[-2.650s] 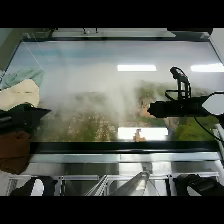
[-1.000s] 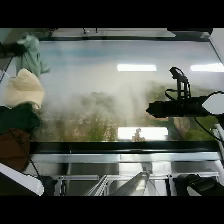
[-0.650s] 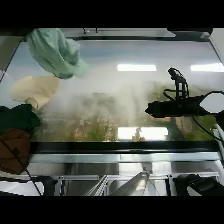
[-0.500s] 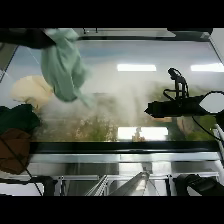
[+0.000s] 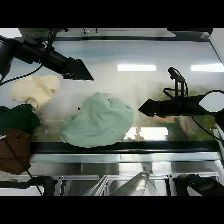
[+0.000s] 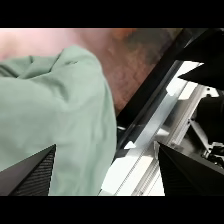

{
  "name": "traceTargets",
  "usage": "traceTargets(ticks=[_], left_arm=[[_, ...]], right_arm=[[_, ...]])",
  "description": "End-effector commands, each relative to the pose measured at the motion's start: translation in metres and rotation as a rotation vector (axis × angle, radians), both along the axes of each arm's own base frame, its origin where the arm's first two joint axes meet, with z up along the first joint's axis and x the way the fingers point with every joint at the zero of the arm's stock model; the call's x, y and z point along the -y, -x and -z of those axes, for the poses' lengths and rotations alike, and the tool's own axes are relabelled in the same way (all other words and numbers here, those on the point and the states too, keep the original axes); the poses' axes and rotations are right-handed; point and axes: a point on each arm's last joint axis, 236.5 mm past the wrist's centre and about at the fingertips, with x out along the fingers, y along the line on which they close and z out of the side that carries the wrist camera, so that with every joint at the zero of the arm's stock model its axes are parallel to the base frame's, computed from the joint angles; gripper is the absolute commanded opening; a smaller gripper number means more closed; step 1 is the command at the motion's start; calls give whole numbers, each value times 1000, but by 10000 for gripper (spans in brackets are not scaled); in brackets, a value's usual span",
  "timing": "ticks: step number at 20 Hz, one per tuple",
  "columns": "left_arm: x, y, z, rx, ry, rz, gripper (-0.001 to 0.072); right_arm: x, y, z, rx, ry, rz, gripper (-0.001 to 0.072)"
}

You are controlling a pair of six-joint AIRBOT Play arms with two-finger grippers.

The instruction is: Fold the shirts.

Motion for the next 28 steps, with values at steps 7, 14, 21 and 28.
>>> traceTargets(ticks=[7,14,21,28], left_arm=[[-184,81,141,-358,-179,-567,712],[-177,117,219,-544,-99,-647,694],[-144,130,252,-667,-75,-521,693],[-116,109,235,-645,85,-510,20]], right_arm=[[6,-13,90,-242,20,10,497],[-32,-13,147,-300,-166,-160,497],[-65,-30,136,-246,-379,-158,496],[-74,-47,112,-191,-485,-114,17]])
